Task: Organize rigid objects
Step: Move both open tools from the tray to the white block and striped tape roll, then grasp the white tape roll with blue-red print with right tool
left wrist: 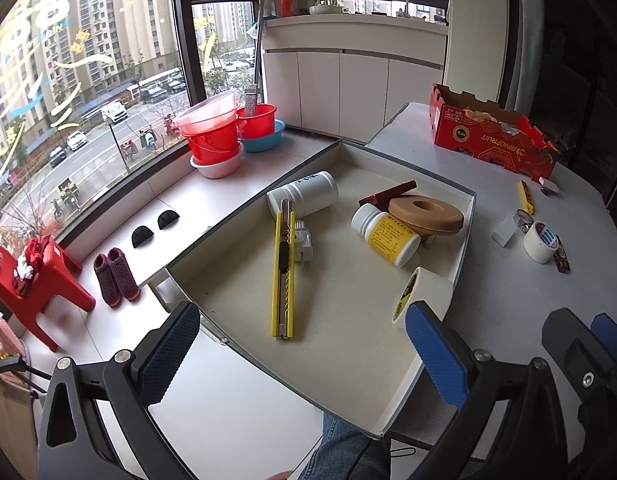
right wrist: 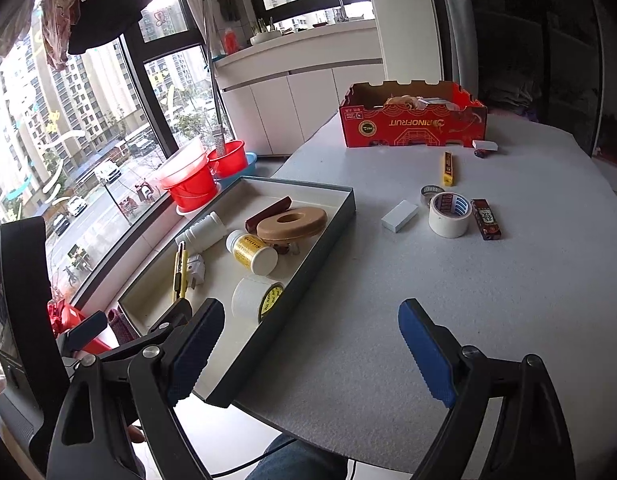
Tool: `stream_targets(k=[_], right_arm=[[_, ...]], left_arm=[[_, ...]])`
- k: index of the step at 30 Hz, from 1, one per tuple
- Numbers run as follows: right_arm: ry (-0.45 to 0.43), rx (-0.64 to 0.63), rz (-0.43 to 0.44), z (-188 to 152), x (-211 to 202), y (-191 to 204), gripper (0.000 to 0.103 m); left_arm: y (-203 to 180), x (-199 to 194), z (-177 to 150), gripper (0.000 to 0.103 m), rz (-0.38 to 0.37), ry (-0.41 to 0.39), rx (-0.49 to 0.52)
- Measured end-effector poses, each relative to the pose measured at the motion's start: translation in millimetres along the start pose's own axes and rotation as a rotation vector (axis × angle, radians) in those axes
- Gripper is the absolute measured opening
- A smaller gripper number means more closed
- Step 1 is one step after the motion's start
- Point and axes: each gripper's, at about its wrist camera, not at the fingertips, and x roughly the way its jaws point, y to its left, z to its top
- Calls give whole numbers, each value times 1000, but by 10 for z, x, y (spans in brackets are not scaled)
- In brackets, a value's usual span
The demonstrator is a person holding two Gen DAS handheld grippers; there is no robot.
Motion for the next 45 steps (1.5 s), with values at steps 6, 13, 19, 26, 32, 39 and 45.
stream_targets(k=[6,13,19,26,32,39,45], right_arm=[[-13,48,-34,3,-84,-281,90],[-40,209,-143,14,-219,-1062,90],[5,301,-235,25,-183,-1693,90],[106,207,-222,123,156,-1834,90],[132,48,-164,434,617,-1619,90],[161,-131,-159,694,1214,-1342,90],[142,-287,-164,772,1545,-1093,90]], left_arm=[[-266,-42,38,103,-60,9,62],[-901,-132,153,103,-216,17,192],[-1491,27,96,103,-331,61,273],[-1728,391,-67,103,-390,115,333],[-1654,414,-155,103,-420,96,339],[-1634,479,-266,103,-416,96,351],[-1617,574,-214,103,-393,98,382]])
